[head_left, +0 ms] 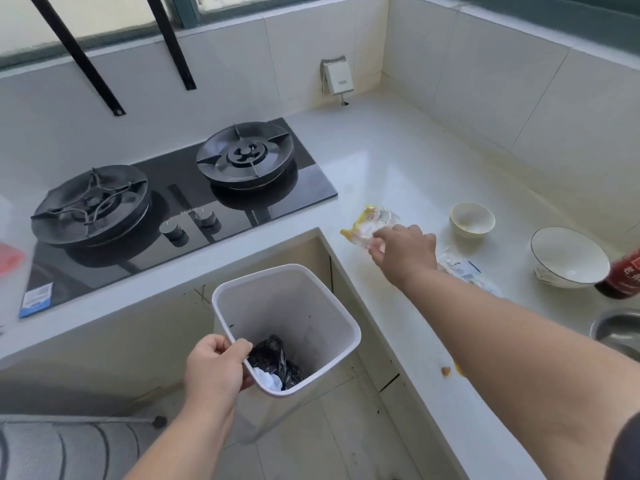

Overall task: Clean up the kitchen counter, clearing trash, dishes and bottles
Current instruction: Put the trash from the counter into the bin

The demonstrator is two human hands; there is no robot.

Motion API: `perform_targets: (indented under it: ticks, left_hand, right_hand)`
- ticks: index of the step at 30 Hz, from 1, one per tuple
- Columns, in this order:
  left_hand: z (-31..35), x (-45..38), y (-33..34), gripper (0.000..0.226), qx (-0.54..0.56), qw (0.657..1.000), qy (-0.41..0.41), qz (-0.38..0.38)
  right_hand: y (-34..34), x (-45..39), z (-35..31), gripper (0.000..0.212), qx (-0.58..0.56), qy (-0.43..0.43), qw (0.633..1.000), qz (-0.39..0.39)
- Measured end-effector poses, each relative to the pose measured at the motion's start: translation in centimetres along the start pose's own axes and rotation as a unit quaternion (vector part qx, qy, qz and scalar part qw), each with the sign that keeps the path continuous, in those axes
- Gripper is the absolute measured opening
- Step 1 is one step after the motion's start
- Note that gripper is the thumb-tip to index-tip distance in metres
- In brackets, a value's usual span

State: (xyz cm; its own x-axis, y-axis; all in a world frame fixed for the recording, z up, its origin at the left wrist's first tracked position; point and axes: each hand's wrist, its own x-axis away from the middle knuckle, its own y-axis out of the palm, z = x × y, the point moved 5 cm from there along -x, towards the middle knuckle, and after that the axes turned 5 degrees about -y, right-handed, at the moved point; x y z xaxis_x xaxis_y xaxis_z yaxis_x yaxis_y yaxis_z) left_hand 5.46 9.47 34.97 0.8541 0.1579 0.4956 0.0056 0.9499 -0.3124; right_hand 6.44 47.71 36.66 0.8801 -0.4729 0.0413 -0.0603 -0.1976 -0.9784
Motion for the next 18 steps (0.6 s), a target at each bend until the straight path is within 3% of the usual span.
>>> perform_targets:
  ticks: [2,5,8,11,14,18]
  left_hand:
    - [0.3,0.3,0.2,0.032,0.001,1.0,-0.01,-0.013]
    - [0.9,1.2,0.5,0.037,0.002,0.999,-0.02,-0.031]
    - [1.6,1.9,0.4,0.039,0.01,0.999,-0.022,-0.04]
    - [2.1,2.2,0.4,0.039,0.024,0.998,-0.021,-0.045]
    - [1.9,2.6,0.6,0.034,0.037,0.997,-0.024,-0.056]
    - [2.2,3.3,1.2,0.038,0.034,0.997,-0.02,-0.061]
  right_hand:
    - [-1.3,2.0,-2.4,0.033,-0.075,-0.04,0.996,0.034]
    - [-2.5,6.0,-6.4,0.036,-0.146,-0.1,0.984,0.002]
    - [-2.6,9.9,-9.7,0.047,-0.128,-0.14,0.979,-0.069]
    - [-2.2,12.6,-10.8,0.072,-0.104,-0.16,0.974,-0.125]
    - [-2.3,13.2,-7.3,0.071,-0.096,-0.094,0.986,-0.096]
    - [-3.1,12.4,1.9,0.072,0.001,0.087,0.994,-0.066]
